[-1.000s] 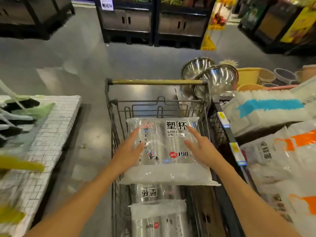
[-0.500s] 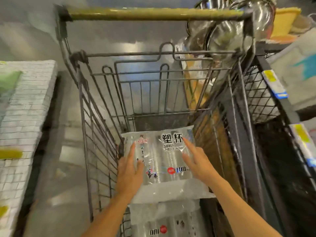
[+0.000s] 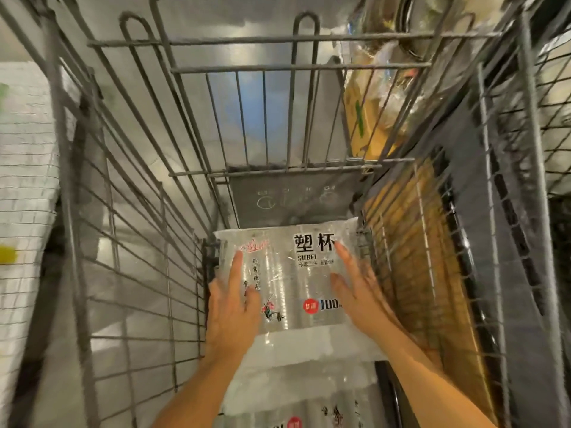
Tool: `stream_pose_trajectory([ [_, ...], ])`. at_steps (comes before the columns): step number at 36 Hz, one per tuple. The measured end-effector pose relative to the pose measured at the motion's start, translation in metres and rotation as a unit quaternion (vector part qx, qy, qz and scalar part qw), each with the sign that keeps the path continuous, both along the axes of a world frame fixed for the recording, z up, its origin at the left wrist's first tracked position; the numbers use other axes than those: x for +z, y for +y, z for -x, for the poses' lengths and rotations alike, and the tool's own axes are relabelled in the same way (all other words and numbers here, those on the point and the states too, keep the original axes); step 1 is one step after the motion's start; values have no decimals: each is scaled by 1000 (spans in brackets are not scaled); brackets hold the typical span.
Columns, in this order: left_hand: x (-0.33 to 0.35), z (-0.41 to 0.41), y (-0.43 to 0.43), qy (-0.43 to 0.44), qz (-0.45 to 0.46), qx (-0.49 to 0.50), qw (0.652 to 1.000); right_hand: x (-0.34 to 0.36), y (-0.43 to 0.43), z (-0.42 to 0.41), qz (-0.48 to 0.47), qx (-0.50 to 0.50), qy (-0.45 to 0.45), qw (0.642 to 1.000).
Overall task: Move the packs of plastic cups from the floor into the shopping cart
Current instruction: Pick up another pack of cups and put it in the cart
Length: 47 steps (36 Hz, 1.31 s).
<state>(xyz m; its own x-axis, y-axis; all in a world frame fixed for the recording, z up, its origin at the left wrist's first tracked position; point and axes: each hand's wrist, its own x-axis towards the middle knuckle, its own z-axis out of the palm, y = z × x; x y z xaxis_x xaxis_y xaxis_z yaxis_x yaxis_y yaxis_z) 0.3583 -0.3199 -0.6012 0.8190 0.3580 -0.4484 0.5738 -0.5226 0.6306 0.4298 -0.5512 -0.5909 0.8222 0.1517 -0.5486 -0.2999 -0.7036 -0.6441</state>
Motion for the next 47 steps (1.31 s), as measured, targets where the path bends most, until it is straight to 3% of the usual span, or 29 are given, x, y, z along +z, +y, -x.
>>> stream_pose_trajectory([
  [8,31,-8,-7,34,-22,26,999,25,-1,-1,30,36,3,999],
  [13,76,-30,3,32,-81,-45,995,80,-1,-22,102,40,14,994],
  [19,189,-67,9,14,-188,-222,957,192,-5,-55,188,177,-105,960],
  [28,393,-74,0,-33,-248,-277,928,382,-10,-68,232,243,-230,913],
  [36,506,-50,-16,-115,-271,-253,922,488,-32,-55,255,243,-317,881],
  [47,577,-43,-48,-197,-310,-323,872,567,-56,-5,305,161,-387,855],
])
